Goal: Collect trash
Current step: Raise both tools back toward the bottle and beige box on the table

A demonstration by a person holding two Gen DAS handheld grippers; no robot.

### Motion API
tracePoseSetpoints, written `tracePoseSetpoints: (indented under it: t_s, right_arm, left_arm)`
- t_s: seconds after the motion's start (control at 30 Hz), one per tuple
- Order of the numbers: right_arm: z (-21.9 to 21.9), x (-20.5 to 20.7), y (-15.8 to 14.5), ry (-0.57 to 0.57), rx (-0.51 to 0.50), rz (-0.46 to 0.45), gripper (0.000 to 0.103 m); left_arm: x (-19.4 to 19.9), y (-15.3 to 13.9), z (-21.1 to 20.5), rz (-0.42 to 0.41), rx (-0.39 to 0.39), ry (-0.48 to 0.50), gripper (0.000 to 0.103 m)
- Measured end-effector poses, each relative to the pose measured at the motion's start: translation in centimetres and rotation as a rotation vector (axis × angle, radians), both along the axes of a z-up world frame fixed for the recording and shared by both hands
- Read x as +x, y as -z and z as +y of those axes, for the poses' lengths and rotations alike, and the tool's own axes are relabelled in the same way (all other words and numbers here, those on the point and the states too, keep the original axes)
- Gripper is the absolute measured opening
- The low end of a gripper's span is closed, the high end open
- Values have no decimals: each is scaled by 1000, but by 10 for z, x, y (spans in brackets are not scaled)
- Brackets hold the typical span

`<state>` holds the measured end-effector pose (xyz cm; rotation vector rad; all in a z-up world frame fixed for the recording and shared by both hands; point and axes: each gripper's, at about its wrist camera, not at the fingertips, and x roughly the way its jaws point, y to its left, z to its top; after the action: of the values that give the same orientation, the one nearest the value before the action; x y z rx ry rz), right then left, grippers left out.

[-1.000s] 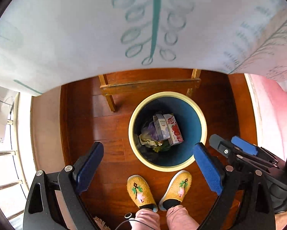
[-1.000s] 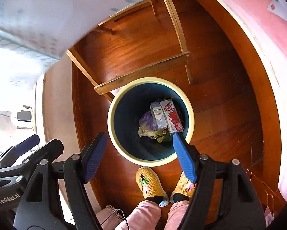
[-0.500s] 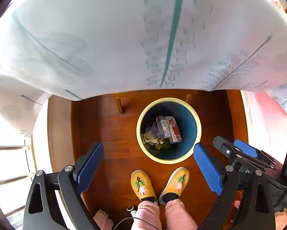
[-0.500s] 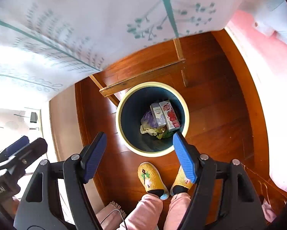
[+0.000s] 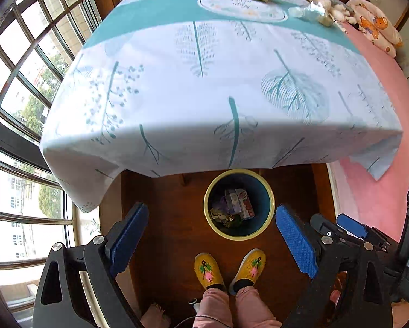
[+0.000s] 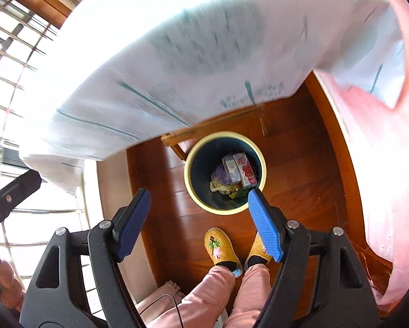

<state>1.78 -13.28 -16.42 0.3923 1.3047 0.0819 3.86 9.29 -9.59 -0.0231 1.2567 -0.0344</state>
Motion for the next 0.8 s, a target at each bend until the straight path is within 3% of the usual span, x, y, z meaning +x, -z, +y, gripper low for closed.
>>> tracePoseSetpoints:
  t_s: [0.33,0.6,0.67,0.8]
  right_arm:
    - [0,-7,-125,13,-11,-174,72]
    - [3,-3,-209,15,-104,-351,72]
    - [5,-1,-223,15,-136,-371,72]
    - [2,9,-237,19,-179,-395,72]
  left_arm:
    - [5,-130,1,-213,-17,97,95]
    - [24,-178,-7,-323,-81,162,90]
    - [27,-187,-12,-347,-79,180,84]
    - [36,-202,-23,-398,-64,215,84]
